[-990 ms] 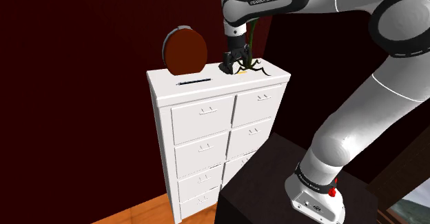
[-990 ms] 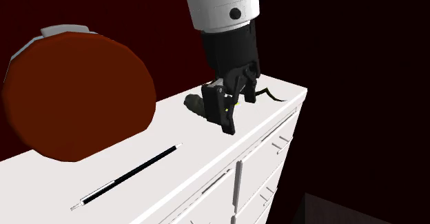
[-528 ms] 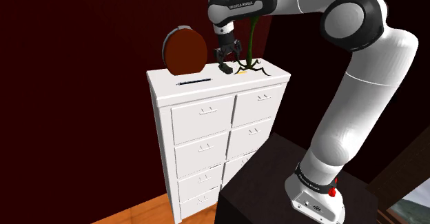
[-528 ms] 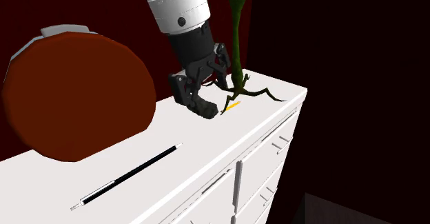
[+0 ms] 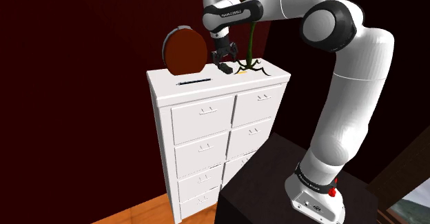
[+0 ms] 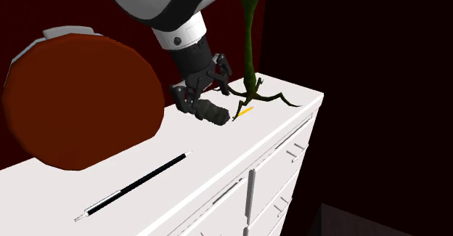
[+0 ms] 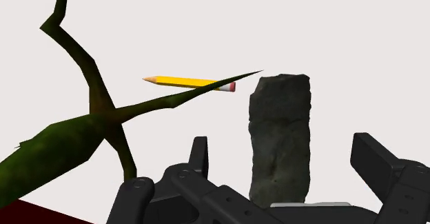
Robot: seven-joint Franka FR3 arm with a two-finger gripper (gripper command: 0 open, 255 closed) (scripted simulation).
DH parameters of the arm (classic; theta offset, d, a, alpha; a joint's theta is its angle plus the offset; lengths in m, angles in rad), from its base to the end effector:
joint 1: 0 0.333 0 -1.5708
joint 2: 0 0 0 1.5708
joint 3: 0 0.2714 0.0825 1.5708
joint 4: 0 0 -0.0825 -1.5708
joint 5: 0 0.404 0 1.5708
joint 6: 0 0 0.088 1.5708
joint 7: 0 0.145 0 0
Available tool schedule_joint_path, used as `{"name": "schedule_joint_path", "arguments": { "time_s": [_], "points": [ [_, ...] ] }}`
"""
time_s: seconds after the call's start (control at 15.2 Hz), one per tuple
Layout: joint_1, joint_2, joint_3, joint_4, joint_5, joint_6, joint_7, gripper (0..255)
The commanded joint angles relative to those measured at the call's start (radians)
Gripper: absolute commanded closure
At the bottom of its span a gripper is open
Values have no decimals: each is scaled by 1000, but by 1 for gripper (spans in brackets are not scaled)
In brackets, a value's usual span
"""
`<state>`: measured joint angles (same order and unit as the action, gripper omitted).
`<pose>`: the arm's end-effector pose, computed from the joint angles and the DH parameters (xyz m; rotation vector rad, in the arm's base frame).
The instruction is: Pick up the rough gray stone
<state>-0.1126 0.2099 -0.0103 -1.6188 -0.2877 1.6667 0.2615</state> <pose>0.6045 -0.1132 0.4062 2.7993 -0.4707 -0.2015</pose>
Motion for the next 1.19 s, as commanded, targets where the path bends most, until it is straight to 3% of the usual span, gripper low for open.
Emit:
{"name": "schedule_joint_path", "arguments": {
  "time_s": [0.0,0.2,0.26,0.86,1.12],
  "points": [
    [-1,2,0,-22,-1,24,6,0],
    [-2,4,-1,-40,-2,43,11,0],
    [-1,4,0,-39,-2,43,11,255],
    [-2,4,0,-40,-2,43,11,255],
    [-1,-1,0,7,0,-7,-2,255]
  ]
}}
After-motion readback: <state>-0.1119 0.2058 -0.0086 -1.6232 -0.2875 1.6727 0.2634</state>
